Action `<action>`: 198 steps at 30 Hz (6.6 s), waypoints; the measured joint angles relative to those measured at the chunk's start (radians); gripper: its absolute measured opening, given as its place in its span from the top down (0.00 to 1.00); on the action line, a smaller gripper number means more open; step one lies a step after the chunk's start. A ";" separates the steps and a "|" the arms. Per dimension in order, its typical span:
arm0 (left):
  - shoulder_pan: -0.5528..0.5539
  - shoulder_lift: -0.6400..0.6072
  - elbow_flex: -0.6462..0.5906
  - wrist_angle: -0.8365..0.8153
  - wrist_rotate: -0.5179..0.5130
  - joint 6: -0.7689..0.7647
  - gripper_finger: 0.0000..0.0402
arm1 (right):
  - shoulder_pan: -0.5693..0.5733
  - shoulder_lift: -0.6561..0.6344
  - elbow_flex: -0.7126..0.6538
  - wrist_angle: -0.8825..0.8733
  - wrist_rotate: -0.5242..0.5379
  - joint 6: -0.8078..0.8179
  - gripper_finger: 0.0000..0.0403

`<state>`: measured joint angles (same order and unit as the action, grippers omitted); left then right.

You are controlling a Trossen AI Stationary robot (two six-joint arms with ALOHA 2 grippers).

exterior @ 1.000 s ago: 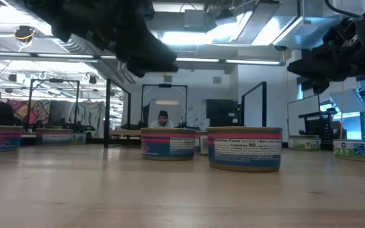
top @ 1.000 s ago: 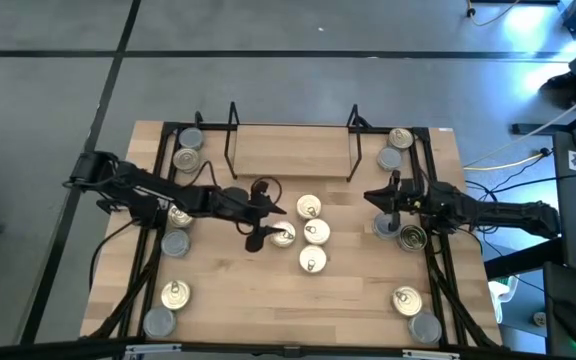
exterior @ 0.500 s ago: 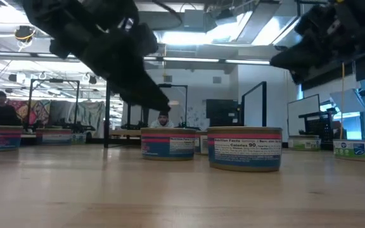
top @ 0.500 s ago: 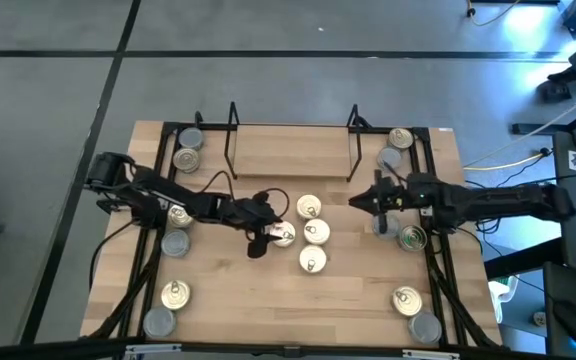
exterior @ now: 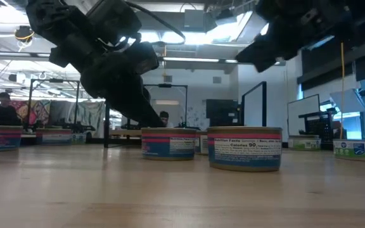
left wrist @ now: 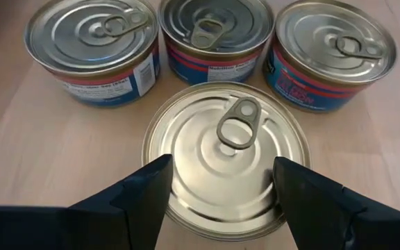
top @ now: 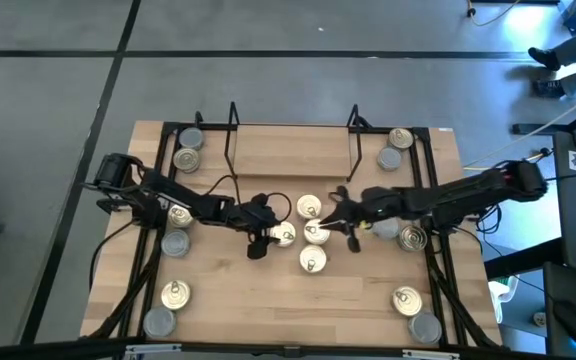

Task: Stack canned seafood by type on shelf
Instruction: Put the blue-pink tuna can on the shelf

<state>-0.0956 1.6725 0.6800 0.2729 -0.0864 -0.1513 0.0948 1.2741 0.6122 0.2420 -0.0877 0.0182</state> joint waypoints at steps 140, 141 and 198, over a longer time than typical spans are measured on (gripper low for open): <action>0.075 -0.448 -0.215 -0.213 -0.044 -0.200 0.38 | 0.125 0.485 0.519 -0.184 0.684 -0.760 0.55; 0.067 -0.452 -0.223 -0.212 -0.052 -0.206 0.38 | 0.111 0.469 0.519 -0.196 0.696 -0.757 0.55; 0.003 -0.449 -0.264 -0.156 -0.128 -0.240 0.38 | -0.523 0.560 0.519 -0.377 0.685 -0.430 0.55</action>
<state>-0.0921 1.2240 0.4156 0.1165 -0.2146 -0.3916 -0.4279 1.8337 1.1316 -0.1352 0.5974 -0.4117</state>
